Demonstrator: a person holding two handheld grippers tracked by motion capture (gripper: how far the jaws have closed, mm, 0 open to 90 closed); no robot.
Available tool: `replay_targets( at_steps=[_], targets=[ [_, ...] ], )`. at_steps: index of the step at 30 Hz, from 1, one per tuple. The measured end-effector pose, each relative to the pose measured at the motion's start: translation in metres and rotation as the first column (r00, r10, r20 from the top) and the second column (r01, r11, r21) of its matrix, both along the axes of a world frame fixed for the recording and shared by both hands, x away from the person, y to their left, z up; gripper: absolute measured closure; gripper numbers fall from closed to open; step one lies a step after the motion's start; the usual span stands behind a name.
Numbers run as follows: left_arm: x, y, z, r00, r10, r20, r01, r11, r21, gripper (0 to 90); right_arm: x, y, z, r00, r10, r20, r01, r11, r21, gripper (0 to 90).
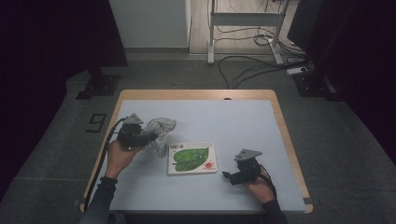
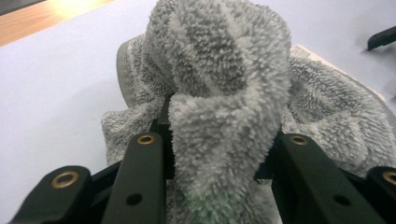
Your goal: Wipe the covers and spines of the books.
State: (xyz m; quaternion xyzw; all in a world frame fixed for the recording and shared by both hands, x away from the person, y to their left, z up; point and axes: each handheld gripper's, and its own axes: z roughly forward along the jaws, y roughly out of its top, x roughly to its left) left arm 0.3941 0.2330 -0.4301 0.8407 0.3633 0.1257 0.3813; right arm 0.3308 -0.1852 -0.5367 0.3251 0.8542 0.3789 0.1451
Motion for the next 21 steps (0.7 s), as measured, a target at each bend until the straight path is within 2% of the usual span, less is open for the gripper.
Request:
replay_targets(
  at_steps=[12,19,21],
  targets=[
    [0.006,-0.029,-0.024,0.999,-0.038,-0.022,0.039,0.9992,0.006,64.3,0.0,0.0,0.0,1.0,-0.003,0.002,0.003,1.0,0.0,9.0],
    [0.011,-0.043,-0.045,0.9976,-0.046,-0.052,0.048,0.9977,0.048,64.4,0.0,0.0,0.0,1.0,-0.001,0.002,0.001,1.0,0.0,9.0],
    [0.013,-0.045,-0.049,0.9968,-0.047,-0.065,0.05,0.9977,0.047,64.5,0.0,0.0,0.0,1.0,-0.001,0.002,0.001,1.0,0.0,9.1]
  ],
)
